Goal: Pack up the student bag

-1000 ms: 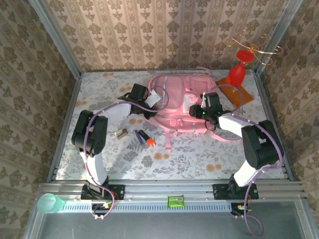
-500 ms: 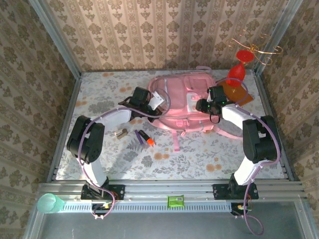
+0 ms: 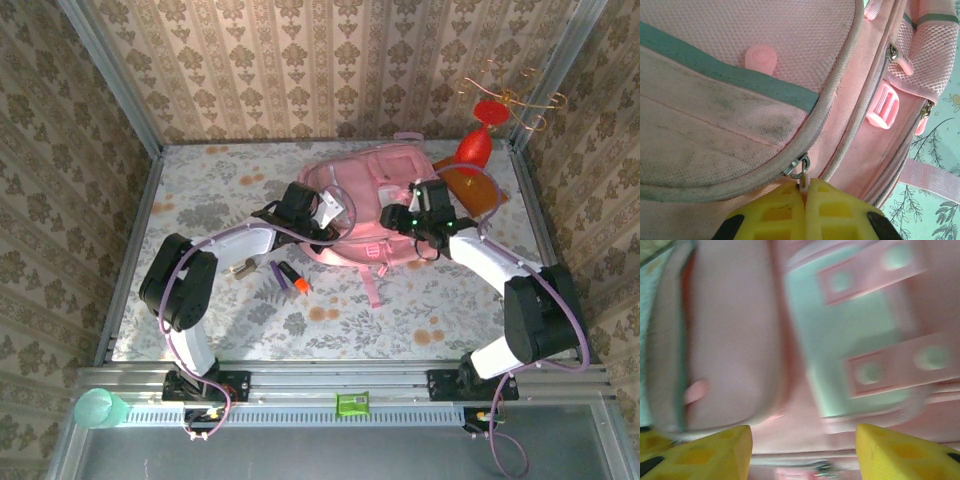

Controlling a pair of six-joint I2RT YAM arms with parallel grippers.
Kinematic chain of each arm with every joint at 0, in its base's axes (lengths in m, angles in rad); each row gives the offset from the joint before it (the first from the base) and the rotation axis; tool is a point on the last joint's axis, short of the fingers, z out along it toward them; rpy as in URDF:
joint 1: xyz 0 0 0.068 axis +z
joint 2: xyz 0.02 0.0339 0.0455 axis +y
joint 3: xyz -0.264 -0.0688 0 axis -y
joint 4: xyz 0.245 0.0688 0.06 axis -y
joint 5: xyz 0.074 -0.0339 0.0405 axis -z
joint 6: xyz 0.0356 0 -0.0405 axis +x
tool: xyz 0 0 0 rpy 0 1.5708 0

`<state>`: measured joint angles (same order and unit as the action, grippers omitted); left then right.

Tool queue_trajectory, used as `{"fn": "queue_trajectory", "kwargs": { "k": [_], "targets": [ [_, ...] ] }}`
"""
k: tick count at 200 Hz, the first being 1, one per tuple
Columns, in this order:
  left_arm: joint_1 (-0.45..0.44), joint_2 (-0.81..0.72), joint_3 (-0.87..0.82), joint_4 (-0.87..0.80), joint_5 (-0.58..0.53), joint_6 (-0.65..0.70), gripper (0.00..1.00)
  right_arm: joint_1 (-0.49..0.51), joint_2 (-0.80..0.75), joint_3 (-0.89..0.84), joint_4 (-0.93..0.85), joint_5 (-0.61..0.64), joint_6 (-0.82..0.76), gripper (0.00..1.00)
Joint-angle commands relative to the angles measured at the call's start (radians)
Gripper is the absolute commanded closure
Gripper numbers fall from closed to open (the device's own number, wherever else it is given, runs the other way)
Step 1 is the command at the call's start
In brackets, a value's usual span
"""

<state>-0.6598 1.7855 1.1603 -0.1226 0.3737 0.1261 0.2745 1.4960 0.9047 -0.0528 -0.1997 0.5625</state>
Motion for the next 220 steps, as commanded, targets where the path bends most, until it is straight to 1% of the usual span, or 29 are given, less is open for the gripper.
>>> {"fn": "queue_trajectory", "kwargs": {
  "k": [1, 19, 35, 50, 65, 75, 79, 98, 103, 113, 137, 160, 191, 220],
  "targets": [
    [-0.012, -0.018, -0.013, 0.04, 0.001, -0.011, 1.0, 0.048, 0.021, -0.03, 0.126, -0.091, 0.17, 0.39],
    [-0.014, -0.019, -0.015, 0.032, -0.005, -0.006, 1.0, 0.068, 0.066, -0.02, 0.187, -0.097, 0.254, 0.39],
    [-0.016, -0.021, -0.017, 0.032, -0.008, -0.003, 1.0, 0.077, 0.112, -0.001, 0.193, -0.069, 0.303, 0.4],
    [-0.02, -0.021, -0.019, 0.028, -0.012, 0.002, 1.0, 0.081, 0.151, 0.008, 0.211, -0.041, 0.341, 0.43],
    [-0.021, -0.025, -0.026, 0.027, -0.028, 0.008, 1.0, 0.081, 0.186, 0.008, 0.245, -0.021, 0.378, 0.49],
    [-0.021, -0.025, -0.026, 0.016, -0.052, 0.011, 1.0, 0.08, 0.202, 0.006, 0.264, -0.01, 0.392, 0.58],
    [-0.021, -0.026, -0.024, 0.008, -0.067, 0.015, 1.0, 0.078, 0.203, 0.004, 0.272, -0.001, 0.397, 0.65],
    [-0.021, -0.027, -0.008, -0.046, -0.146, 0.036, 1.0, 0.066, 0.198, -0.017, 0.297, 0.029, 0.396, 0.9],
    [-0.02, -0.03, -0.005, -0.064, -0.168, 0.043, 1.0, 0.062, 0.192, -0.024, 0.293, 0.039, 0.386, 0.94],
    [-0.021, -0.036, -0.001, -0.087, -0.21, 0.057, 1.0, 0.051, 0.178, -0.034, 0.283, 0.048, 0.374, 1.0],
    [-0.019, -0.047, 0.001, -0.108, -0.311, 0.085, 1.0, 0.009, 0.15, -0.052, 0.253, 0.018, 0.331, 1.0],
    [-0.011, -0.034, 0.022, -0.125, -0.368, 0.108, 1.0, -0.03, 0.138, -0.05, 0.23, -0.072, 0.268, 1.0],
    [0.013, -0.02, 0.06, -0.143, -0.429, 0.125, 1.0, -0.063, 0.151, 0.026, 0.067, -0.176, 0.105, 1.0],
    [0.041, -0.029, 0.08, -0.166, -0.447, 0.149, 1.0, -0.104, 0.191, 0.115, -0.098, -0.26, -0.048, 1.0]
  ]
}}
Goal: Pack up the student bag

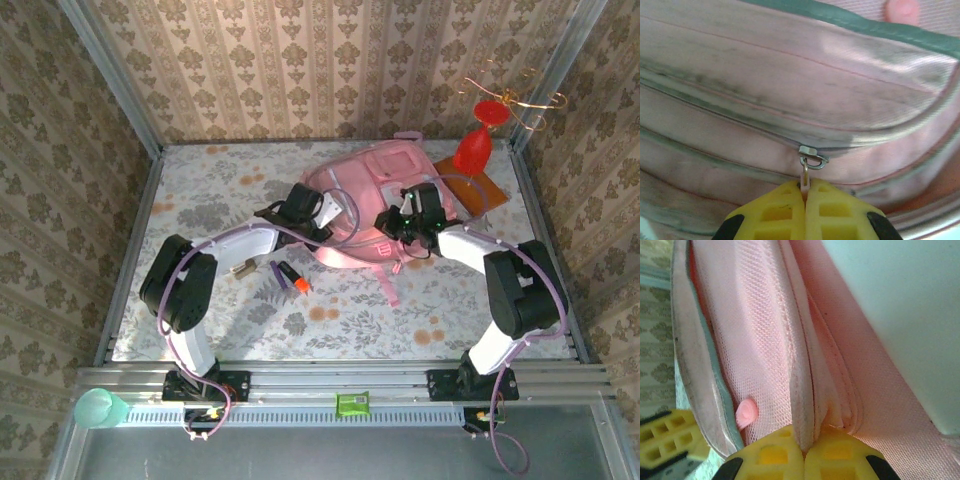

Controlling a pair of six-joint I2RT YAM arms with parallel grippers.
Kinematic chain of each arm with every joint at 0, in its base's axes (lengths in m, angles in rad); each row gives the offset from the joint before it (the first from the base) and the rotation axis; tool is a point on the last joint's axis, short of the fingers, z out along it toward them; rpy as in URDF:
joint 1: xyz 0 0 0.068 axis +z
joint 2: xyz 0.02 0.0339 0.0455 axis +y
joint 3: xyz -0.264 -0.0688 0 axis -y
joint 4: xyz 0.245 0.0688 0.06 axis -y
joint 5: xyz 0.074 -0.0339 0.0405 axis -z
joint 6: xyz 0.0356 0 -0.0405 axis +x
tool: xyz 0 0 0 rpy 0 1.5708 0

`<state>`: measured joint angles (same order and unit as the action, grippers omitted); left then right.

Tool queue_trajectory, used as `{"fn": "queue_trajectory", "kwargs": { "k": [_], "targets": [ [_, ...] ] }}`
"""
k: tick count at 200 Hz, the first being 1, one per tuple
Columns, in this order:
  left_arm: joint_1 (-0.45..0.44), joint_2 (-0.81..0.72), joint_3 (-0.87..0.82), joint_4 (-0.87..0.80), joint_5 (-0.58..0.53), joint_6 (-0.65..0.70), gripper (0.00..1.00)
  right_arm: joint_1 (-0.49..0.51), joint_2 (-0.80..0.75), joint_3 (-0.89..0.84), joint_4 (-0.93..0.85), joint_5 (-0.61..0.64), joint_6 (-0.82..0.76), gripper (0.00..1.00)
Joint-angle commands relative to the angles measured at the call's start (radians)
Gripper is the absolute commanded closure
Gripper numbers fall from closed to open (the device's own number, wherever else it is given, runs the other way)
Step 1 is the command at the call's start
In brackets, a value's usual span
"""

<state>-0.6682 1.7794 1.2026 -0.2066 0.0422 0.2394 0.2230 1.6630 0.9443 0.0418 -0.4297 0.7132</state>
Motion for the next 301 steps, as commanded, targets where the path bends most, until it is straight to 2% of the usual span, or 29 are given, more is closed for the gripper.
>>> {"fn": "queue_trajectory", "kwargs": {
  "k": [1, 32, 59, 79, 101, 123, 152, 165, 184, 206, 222, 239, 255, 301],
  "targets": [
    [0.05, -0.024, 0.038, -0.083, -0.116, 0.036, 1.0, -0.054, 0.026, 0.078, -0.199, -0.032, -0.201, 1.0],
    [0.061, -0.052, 0.007, -0.092, -0.067, 0.037, 1.0, -0.053, 0.106, 0.192, -0.309, -0.102, -0.328, 1.0],
    [0.056, -0.067, -0.029, -0.09, -0.026, 0.021, 1.0, -0.006, 0.173, 0.307, -0.37, -0.14, -0.392, 1.0],
    [0.053, -0.078, -0.052, -0.09, -0.008, 0.01, 1.0, 0.034, 0.221, 0.402, -0.445, -0.131, -0.446, 1.0],
    [0.048, -0.083, -0.06, -0.083, 0.027, -0.005, 1.0, 0.005, 0.226, 0.428, -0.48, -0.043, -0.455, 1.0],
    [0.034, -0.082, -0.059, -0.056, 0.088, -0.025, 1.0, -0.062, 0.212, 0.424, -0.457, 0.045, -0.396, 0.99],
    [0.004, -0.047, -0.017, 0.003, 0.201, -0.078, 1.0, -0.076, 0.205, 0.418, -0.353, -0.006, -0.305, 0.88],
    [-0.013, -0.018, 0.016, 0.018, 0.228, -0.098, 1.0, -0.076, 0.191, 0.394, -0.303, -0.03, -0.26, 0.81],
    [-0.035, 0.013, 0.056, 0.007, 0.232, -0.105, 1.0, -0.076, 0.14, 0.337, -0.282, 0.01, -0.229, 0.69],
    [-0.046, 0.013, 0.054, 0.011, 0.24, -0.113, 1.0, -0.075, 0.043, 0.191, -0.198, 0.012, -0.144, 0.54],
    [-0.049, 0.006, 0.039, 0.021, 0.249, -0.118, 1.0, -0.064, -0.012, 0.07, -0.083, -0.028, -0.049, 0.47],
    [-0.054, 0.002, 0.033, 0.023, 0.249, -0.117, 1.0, -0.042, -0.034, -0.011, 0.027, -0.066, 0.032, 0.43],
    [-0.056, 0.002, 0.032, 0.019, 0.25, -0.116, 1.0, -0.014, -0.025, -0.032, 0.06, -0.065, 0.068, 0.41],
    [-0.058, -0.004, 0.022, 0.013, 0.238, -0.108, 1.0, 0.024, 0.034, -0.009, 0.147, -0.064, 0.139, 0.43]
  ]
}}
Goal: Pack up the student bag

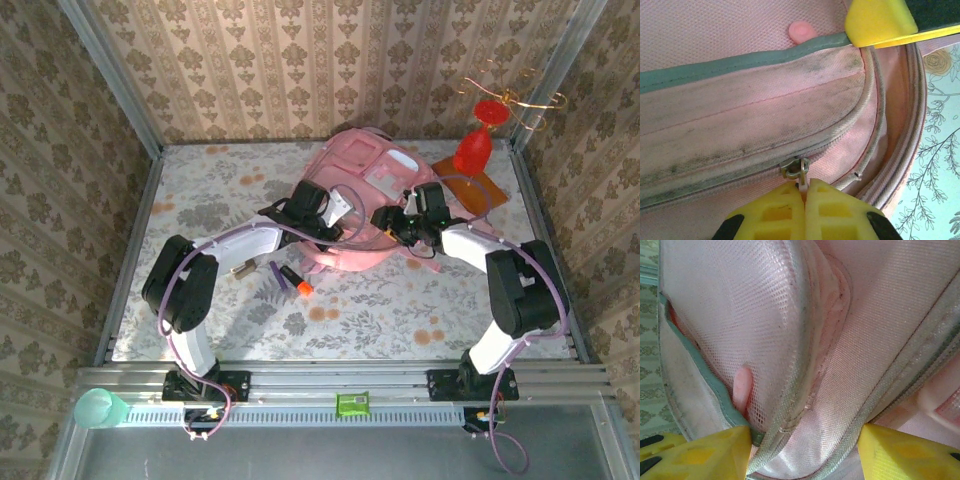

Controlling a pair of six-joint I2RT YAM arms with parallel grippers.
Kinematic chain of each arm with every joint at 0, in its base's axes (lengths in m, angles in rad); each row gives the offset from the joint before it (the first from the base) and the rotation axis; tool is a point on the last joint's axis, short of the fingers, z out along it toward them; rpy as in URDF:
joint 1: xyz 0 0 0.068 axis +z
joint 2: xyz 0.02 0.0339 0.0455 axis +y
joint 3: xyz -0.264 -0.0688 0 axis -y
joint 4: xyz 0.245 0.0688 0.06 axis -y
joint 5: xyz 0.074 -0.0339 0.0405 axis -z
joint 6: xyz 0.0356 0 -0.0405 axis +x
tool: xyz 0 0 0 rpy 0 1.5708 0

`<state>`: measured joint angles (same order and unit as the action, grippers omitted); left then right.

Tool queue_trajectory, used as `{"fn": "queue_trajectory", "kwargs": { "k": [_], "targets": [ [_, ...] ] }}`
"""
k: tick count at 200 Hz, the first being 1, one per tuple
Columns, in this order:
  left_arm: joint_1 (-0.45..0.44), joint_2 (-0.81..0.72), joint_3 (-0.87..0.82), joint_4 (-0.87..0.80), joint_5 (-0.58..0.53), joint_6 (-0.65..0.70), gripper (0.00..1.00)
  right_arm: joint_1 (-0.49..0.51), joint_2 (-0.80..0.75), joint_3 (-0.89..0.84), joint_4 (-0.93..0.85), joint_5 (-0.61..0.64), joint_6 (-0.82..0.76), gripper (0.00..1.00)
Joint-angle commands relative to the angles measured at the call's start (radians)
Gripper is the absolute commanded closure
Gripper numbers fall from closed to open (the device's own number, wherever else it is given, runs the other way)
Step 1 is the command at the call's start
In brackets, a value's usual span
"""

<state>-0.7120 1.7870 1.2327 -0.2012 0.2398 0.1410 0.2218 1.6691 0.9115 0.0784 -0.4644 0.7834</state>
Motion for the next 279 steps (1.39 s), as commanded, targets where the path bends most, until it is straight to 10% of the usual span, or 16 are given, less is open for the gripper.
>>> {"fn": "queue_trajectory", "kwargs": {
  "k": [1, 120, 174, 279],
  "targets": [
    [-0.015, -0.012, -0.008, 0.007, 0.04, -0.01, 1.0, 0.027, 0.028, 0.025, 0.11, -0.028, 0.068, 0.43],
    [-0.018, -0.02, -0.021, 0.004, 0.011, 0.006, 1.0, 0.092, 0.03, 0.032, 0.015, 0.243, 0.033, 0.5],
    [-0.001, -0.061, -0.053, -0.04, -0.074, 0.036, 1.0, 0.044, -0.003, -0.002, 0.006, 0.306, -0.027, 1.0],
    [0.113, -0.061, -0.022, -0.134, -0.183, 0.108, 1.0, -0.134, -0.031, 0.084, -0.305, 0.136, -0.359, 1.0]
  ]
}}
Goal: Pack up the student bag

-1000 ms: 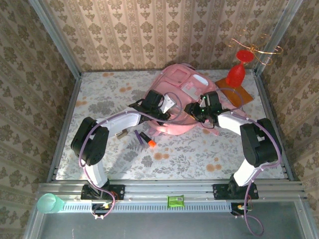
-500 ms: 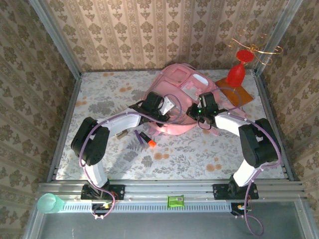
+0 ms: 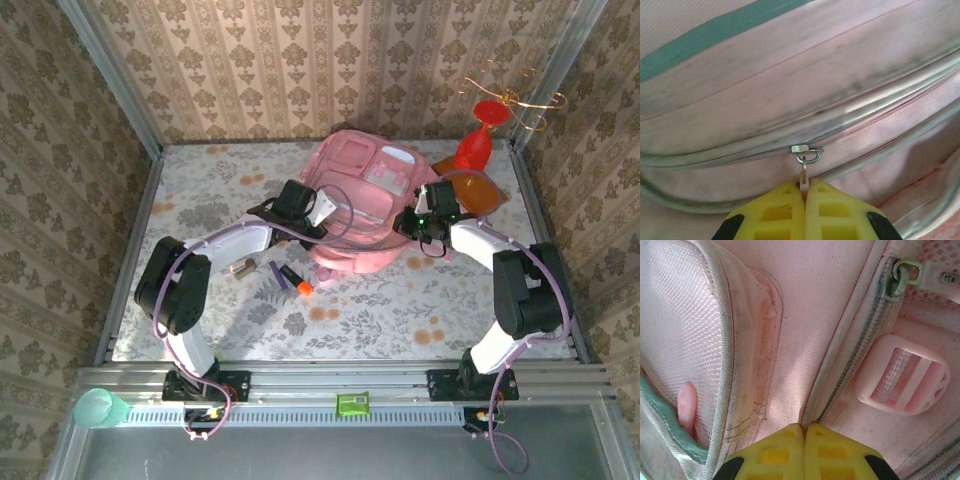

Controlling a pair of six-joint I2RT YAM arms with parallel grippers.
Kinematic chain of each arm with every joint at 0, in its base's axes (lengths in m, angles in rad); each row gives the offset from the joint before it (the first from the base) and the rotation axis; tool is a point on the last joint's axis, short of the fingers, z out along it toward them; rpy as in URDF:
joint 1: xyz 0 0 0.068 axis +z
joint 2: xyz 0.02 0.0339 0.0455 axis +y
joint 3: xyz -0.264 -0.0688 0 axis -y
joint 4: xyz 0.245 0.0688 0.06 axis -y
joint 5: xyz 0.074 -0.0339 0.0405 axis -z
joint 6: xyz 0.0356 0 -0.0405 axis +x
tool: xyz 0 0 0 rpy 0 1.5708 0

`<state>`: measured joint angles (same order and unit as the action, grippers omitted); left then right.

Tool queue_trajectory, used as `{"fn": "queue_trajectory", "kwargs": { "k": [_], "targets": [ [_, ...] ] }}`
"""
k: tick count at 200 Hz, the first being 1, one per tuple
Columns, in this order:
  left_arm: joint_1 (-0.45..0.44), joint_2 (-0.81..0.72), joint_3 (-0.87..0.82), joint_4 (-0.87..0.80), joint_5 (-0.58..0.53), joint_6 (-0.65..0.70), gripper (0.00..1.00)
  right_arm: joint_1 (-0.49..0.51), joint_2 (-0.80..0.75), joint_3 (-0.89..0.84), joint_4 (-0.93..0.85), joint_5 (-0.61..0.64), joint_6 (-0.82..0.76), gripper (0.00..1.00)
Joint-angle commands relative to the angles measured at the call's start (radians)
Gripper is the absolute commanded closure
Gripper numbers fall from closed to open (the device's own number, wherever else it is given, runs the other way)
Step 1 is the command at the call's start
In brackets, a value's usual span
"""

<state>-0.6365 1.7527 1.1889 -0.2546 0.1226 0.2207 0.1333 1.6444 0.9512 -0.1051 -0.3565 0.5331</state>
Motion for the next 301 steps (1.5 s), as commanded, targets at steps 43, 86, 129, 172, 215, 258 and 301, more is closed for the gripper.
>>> {"fn": "queue_trajectory", "kwargs": {
  "k": [43, 86, 129, 172, 215, 258, 301],
  "targets": [
    [0.066, -0.026, 0.036, -0.116, -0.063, 0.024, 1.0, -0.075, 0.052, 0.169, -0.211, 0.091, -0.146, 1.0],
    [0.034, -0.082, -0.038, -0.089, 0.056, -0.032, 1.0, -0.05, 0.124, 0.282, -0.256, 0.061, -0.185, 1.0],
    [-0.073, -0.128, -0.096, -0.059, 0.107, -0.086, 1.0, -0.009, 0.176, 0.364, -0.295, 0.039, -0.264, 1.0],
    [-0.118, -0.083, -0.044, -0.018, 0.144, -0.13, 1.0, -0.013, 0.173, 0.44, -0.385, 0.179, -0.241, 0.72],
    [-0.133, -0.059, -0.021, 0.0, 0.157, -0.155, 1.0, 0.003, -0.076, 0.197, -0.326, 0.229, -0.151, 0.44],
    [-0.134, -0.054, -0.015, 0.0, 0.163, -0.156, 1.0, 0.101, -0.275, -0.091, -0.237, 0.19, -0.003, 0.24],
    [-0.14, -0.061, -0.021, 0.002, 0.155, -0.154, 1.0, 0.152, -0.237, -0.214, -0.044, 0.162, 0.13, 0.19]
  ]
}}
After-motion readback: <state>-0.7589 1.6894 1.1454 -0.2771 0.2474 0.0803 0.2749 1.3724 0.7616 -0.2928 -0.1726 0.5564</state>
